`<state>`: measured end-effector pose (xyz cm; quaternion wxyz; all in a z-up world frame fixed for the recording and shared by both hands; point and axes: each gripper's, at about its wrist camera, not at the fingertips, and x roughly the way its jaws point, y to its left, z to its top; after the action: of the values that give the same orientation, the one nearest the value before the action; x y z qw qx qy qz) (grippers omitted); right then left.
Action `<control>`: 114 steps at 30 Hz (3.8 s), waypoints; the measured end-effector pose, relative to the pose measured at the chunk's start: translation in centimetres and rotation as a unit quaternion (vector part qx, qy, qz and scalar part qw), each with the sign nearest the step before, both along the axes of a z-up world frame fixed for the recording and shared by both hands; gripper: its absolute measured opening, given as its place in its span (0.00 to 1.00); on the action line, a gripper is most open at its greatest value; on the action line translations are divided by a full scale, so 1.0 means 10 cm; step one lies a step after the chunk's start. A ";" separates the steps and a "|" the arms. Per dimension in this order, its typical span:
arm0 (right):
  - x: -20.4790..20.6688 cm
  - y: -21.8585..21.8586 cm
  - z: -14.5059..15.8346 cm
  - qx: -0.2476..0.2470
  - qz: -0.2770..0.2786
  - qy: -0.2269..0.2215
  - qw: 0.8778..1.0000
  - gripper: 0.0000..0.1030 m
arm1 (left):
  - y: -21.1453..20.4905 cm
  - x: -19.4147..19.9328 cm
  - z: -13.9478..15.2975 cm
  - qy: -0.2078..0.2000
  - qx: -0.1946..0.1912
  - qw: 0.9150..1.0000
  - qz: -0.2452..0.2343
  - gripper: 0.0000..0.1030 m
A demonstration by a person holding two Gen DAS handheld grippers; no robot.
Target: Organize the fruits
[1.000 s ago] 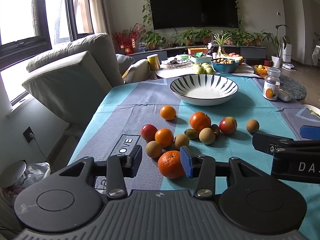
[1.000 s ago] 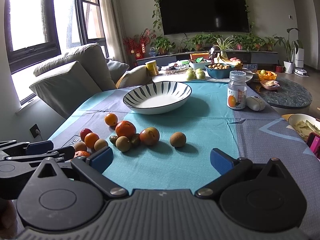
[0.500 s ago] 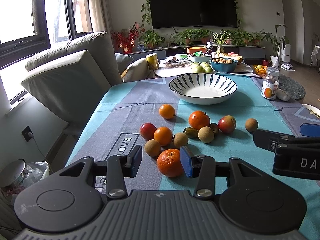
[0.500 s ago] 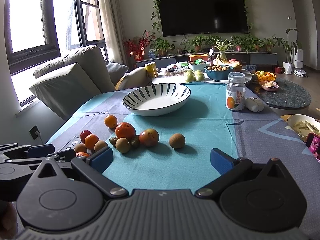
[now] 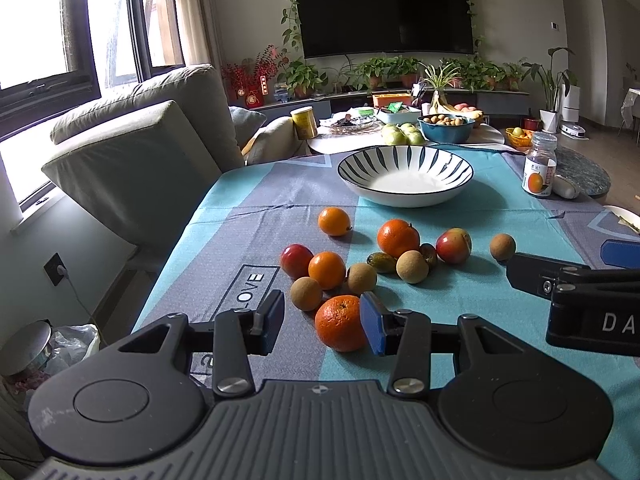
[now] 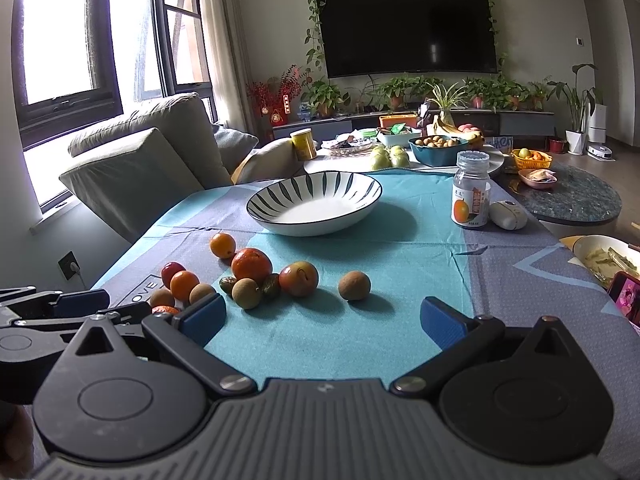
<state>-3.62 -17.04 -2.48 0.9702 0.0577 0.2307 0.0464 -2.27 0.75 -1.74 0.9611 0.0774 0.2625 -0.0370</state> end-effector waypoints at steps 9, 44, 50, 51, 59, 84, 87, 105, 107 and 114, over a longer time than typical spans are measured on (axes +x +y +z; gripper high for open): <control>-0.01 0.01 0.00 -0.003 0.001 -0.002 1.000 0.76 | -0.01 -0.01 0.00 0.000 0.002 1.000 -0.003 0.38; 0.07 0.11 -0.07 -0.015 0.054 0.011 0.998 0.76 | 0.07 -0.01 -0.10 0.013 -0.005 0.999 -0.033 0.38; 0.24 -0.01 -0.09 -0.009 0.026 0.025 0.999 0.76 | -0.03 0.14 -0.16 0.025 0.002 0.999 -0.042 0.38; 0.27 -0.03 -0.10 -0.009 0.021 0.027 0.999 0.76 | -0.04 0.16 -0.17 0.028 0.003 0.999 -0.044 0.38; 0.53 -0.11 -0.21 -0.008 0.013 0.051 0.999 0.76 | -0.07 0.31 -0.27 0.047 0.009 0.998 -0.043 0.37; 0.68 -0.15 -0.09 0.010 0.022 0.046 0.999 0.76 | -0.17 0.34 0.06 -0.007 0.004 0.996 -0.087 0.35; 0.75 -0.14 -0.02 0.012 0.029 0.034 0.999 0.76 | -0.21 0.49 0.14 -0.014 0.002 0.995 -0.096 0.35; 1.51 -0.26 0.09 0.022 0.024 0.021 0.999 0.76 | -0.48 1.70 0.09 0.001 -0.028 0.990 -0.141 0.36; 1.57 -0.26 0.08 0.025 0.024 0.025 0.999 0.76 | -0.49 1.78 0.06 0.007 -0.030 0.989 -0.143 0.36; 1.69 -0.27 0.02 0.032 0.026 0.037 0.998 0.76 | -0.49 1.98 -0.01 0.037 -0.049 0.988 -0.143 0.36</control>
<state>13.30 -19.76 -2.33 0.9570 0.0848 0.2664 0.0770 17.53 -4.12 -1.86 0.9384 0.0655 0.2816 -0.1892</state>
